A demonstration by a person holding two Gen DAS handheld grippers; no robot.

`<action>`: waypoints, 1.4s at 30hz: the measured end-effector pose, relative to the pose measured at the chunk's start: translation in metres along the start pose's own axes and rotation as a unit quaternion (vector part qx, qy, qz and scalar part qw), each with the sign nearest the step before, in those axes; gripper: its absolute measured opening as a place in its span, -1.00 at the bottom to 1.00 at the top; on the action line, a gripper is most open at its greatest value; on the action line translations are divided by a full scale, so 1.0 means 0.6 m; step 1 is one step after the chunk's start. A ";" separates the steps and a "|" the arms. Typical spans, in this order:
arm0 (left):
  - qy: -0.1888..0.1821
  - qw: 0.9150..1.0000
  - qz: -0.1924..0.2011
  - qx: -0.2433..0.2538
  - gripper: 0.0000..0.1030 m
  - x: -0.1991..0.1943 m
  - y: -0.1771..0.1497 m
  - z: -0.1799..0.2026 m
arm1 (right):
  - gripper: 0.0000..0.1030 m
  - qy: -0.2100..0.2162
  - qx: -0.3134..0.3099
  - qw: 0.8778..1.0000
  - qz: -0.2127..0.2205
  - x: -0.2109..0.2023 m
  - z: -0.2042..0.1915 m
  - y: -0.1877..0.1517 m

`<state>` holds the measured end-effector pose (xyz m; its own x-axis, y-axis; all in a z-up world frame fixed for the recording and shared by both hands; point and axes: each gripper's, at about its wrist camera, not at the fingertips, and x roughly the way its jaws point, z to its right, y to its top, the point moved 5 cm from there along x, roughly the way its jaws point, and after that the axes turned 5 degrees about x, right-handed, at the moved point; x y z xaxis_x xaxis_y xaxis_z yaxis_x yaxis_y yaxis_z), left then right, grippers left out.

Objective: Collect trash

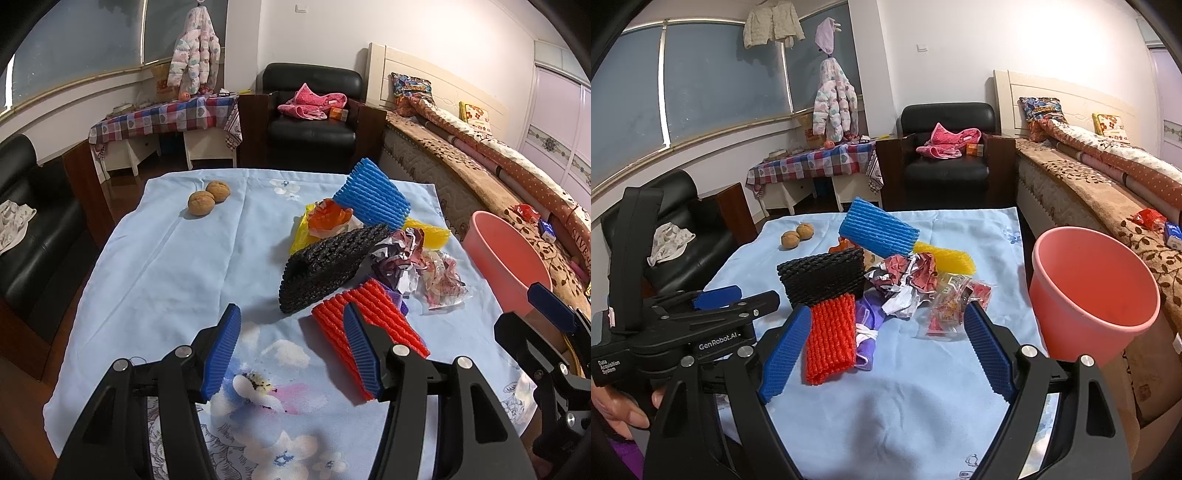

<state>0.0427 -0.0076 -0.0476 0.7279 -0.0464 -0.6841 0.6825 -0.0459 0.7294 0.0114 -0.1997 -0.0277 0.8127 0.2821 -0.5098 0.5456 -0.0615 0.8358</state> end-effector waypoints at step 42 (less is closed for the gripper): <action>-0.067 0.997 -0.008 0.023 0.15 0.033 0.038 -0.022 | 0.53 0.069 -0.004 0.993 -0.098 0.062 -0.021 -0.029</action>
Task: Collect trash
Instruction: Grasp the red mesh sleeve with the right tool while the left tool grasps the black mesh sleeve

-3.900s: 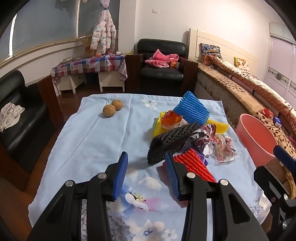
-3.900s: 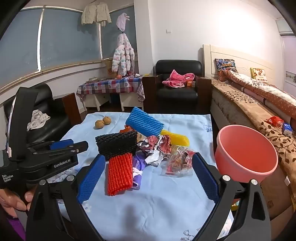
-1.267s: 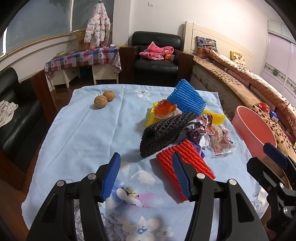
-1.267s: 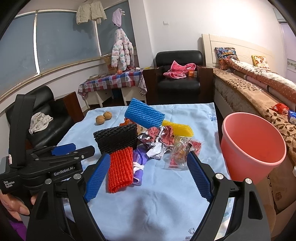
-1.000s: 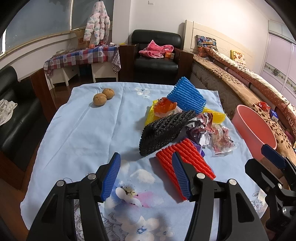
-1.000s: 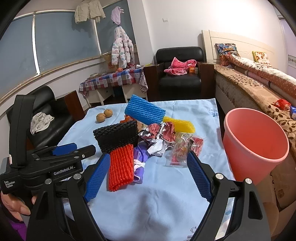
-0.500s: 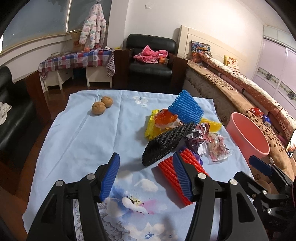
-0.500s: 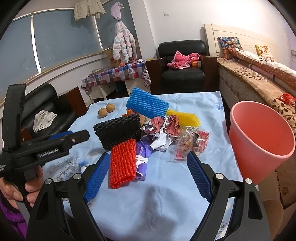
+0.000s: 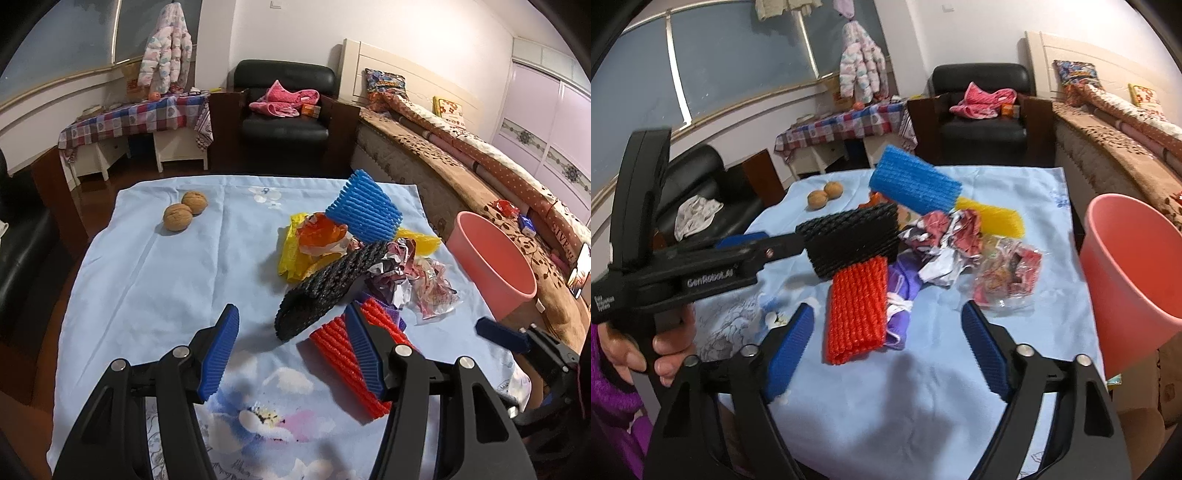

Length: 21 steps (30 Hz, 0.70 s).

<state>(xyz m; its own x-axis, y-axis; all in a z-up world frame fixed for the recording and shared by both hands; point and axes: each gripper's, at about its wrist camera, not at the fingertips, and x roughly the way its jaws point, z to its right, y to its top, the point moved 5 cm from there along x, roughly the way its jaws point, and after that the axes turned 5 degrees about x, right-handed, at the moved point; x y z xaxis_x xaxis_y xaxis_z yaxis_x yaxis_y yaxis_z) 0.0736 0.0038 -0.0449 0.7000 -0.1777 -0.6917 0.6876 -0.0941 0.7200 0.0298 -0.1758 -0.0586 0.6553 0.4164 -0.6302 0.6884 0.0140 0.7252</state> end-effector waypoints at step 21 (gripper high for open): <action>-0.024 0.998 -0.013 0.049 0.10 0.050 0.015 0.017 | -0.66 0.057 0.003 0.995 -0.085 0.074 -0.017 -0.006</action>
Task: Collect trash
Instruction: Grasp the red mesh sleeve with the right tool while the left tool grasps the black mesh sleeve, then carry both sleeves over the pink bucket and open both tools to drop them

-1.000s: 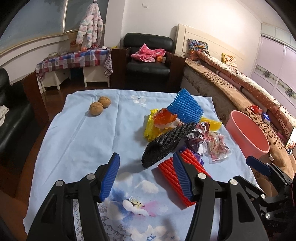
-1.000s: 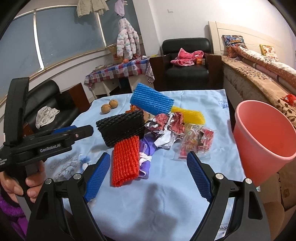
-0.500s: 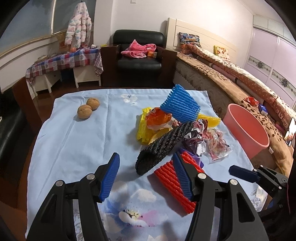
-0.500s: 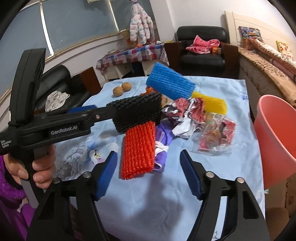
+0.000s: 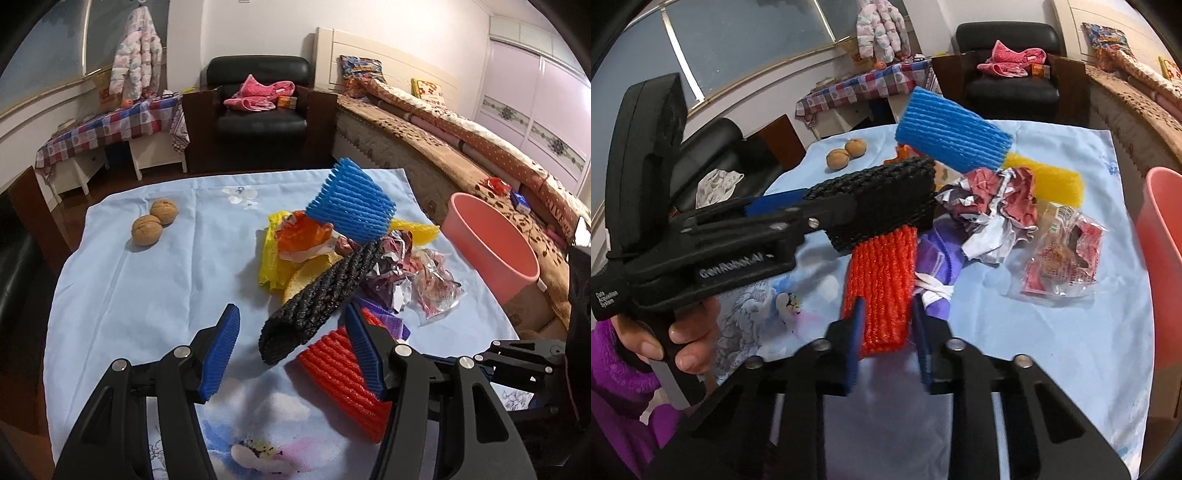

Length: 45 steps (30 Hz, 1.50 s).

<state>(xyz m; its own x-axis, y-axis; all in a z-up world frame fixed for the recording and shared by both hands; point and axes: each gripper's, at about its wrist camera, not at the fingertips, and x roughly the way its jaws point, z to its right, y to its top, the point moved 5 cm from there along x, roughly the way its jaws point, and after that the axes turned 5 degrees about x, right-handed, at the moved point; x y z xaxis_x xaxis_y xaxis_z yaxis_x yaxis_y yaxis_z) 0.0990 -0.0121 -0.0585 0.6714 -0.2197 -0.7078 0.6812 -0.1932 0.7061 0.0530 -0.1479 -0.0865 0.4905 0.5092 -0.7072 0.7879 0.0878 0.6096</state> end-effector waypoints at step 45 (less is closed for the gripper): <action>-0.072 0.993 0.087 0.028 -0.76 -0.108 0.125 0.151 | -0.77 -0.123 0.136 0.961 0.208 -0.267 0.241 0.049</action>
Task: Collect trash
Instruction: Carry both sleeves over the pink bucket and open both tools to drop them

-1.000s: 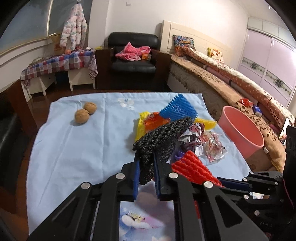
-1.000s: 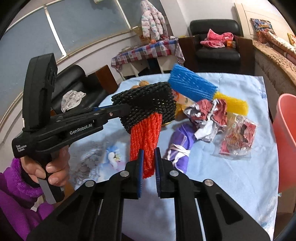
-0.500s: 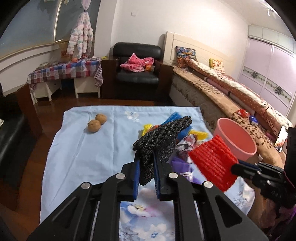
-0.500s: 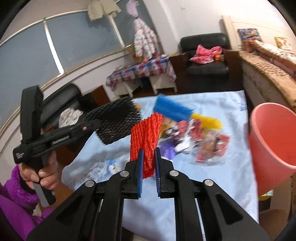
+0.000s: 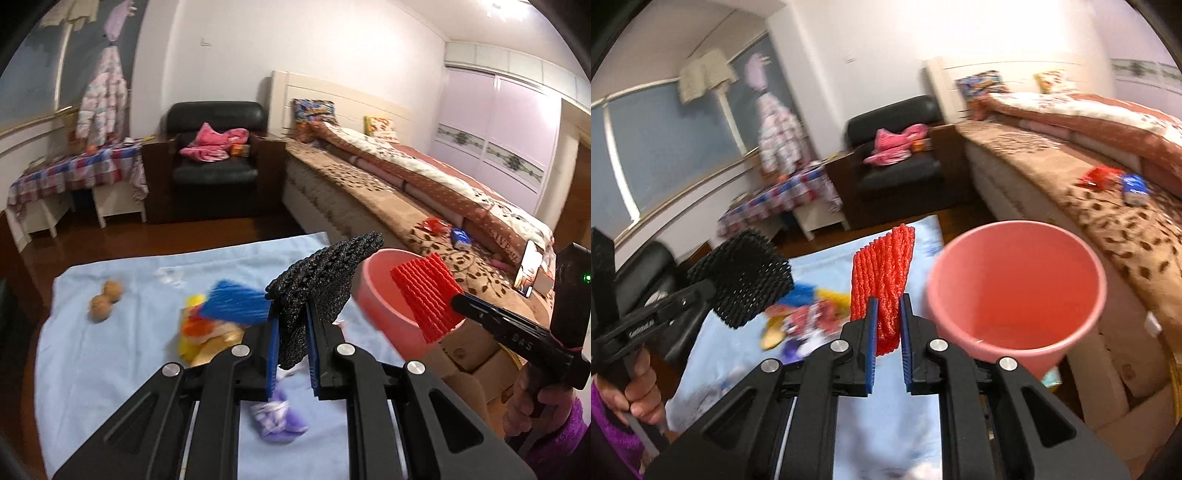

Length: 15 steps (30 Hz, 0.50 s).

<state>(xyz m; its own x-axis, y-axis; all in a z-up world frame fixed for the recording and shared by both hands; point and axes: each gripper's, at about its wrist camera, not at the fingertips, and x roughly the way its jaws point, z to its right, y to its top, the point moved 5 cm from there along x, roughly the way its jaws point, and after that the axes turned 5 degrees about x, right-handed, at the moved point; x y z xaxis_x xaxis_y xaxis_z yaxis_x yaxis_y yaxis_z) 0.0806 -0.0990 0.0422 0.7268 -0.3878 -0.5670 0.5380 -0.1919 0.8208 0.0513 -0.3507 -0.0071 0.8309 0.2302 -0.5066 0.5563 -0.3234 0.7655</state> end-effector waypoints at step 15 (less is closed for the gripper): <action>-0.088 0.993 -0.046 0.063 -0.76 0.203 0.051 0.193 | -0.77 -0.097 0.040 0.994 0.019 0.032 0.156 0.030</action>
<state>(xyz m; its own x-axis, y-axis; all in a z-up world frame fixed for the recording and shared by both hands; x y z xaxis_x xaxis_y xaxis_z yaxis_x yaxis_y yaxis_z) 0.1361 -0.2567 0.0060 0.5857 -0.5121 -0.6282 0.5328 -0.3407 0.7746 0.0784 -0.4383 -0.0402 0.8341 0.0382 -0.5502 0.5168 -0.4027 0.7555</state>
